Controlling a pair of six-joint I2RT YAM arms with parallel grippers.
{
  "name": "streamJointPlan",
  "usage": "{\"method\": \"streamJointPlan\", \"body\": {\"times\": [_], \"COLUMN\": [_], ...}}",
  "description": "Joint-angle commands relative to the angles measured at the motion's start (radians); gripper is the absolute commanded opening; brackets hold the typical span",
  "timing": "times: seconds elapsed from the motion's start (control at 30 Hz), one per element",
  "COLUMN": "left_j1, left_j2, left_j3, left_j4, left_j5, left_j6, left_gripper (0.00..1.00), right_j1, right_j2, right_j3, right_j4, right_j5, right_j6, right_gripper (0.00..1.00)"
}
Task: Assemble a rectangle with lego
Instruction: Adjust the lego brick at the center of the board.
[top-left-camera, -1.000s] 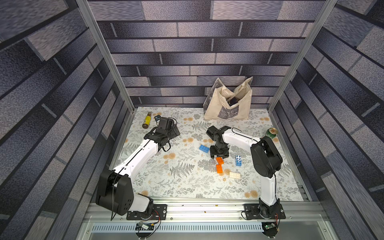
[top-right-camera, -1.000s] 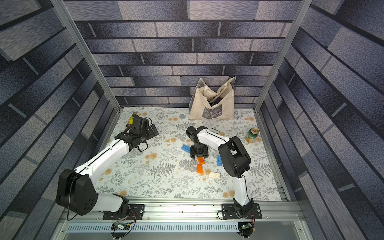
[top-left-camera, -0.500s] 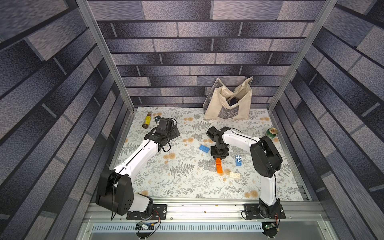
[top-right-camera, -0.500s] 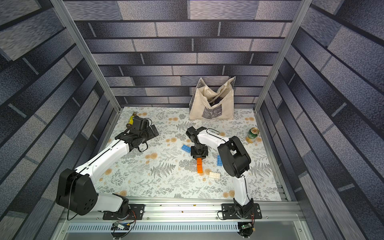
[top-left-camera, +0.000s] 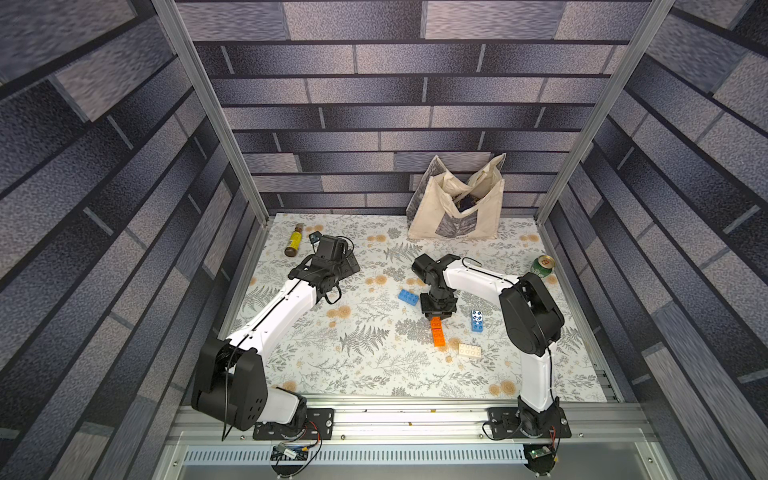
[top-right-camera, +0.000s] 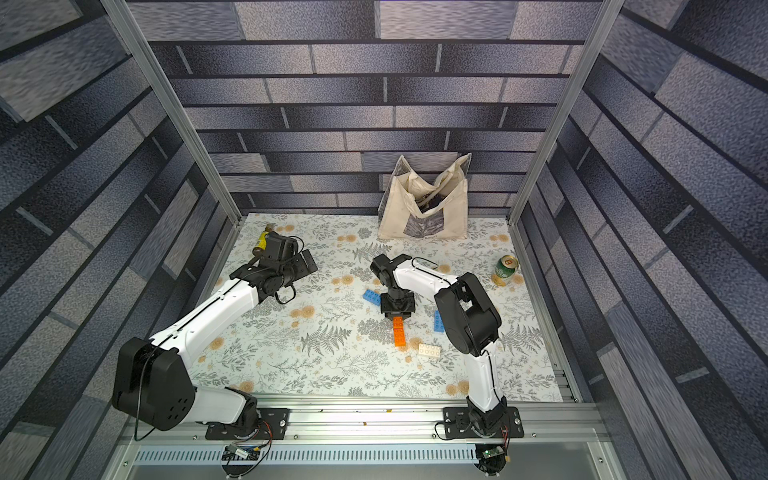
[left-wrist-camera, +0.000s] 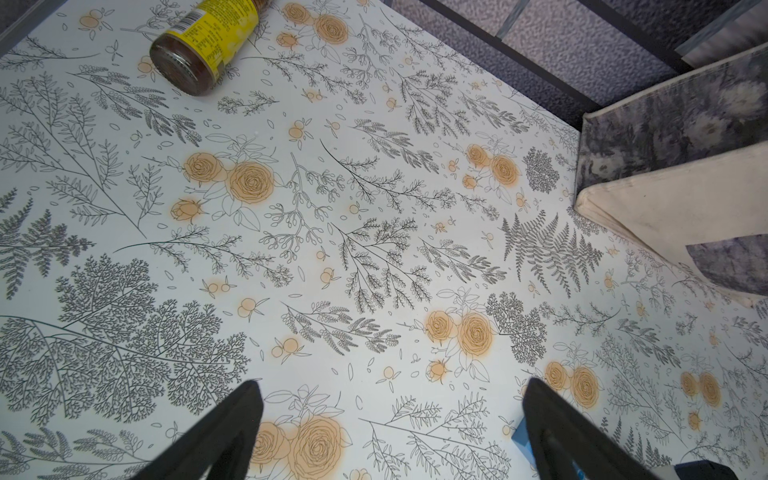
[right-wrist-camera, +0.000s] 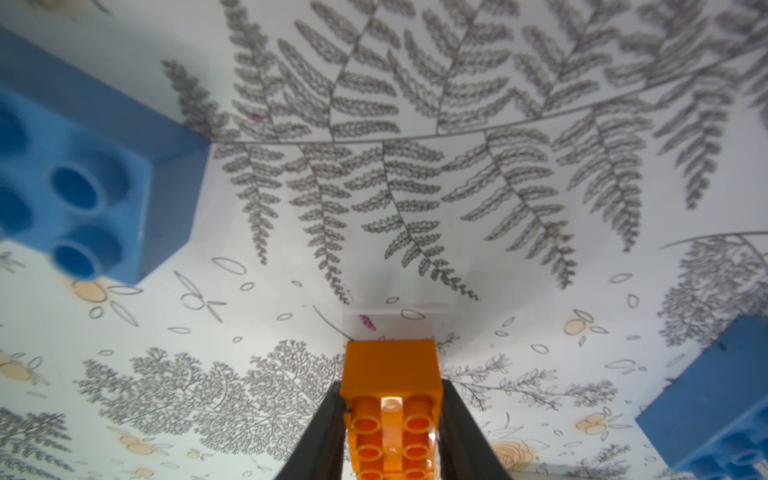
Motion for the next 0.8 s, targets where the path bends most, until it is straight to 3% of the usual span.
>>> {"method": "streamJointPlan", "body": {"times": [0.0, 0.5, 0.77], "left_j1": [0.009, 0.010, 0.009], "left_j2": [-0.014, -0.020, -0.021], "left_j3": [-0.017, -0.023, -0.026], "left_j4": [-0.012, -0.014, -0.020], "left_j5": [0.008, 0.013, 0.016], "left_j6": [-0.021, -0.025, -0.024], "left_gripper": [1.00, 1.00, 1.00], "right_j1": [0.009, 0.012, 0.012], "right_j2": [-0.002, -0.009, -0.011], "right_j3": [-0.033, -0.063, -0.066], "right_j4": [-0.027, -0.022, -0.012], "right_j5": [0.007, 0.012, 0.009], "right_j6": [-0.007, 0.022, 0.036], "right_gripper": [0.36, 0.41, 0.66]}}
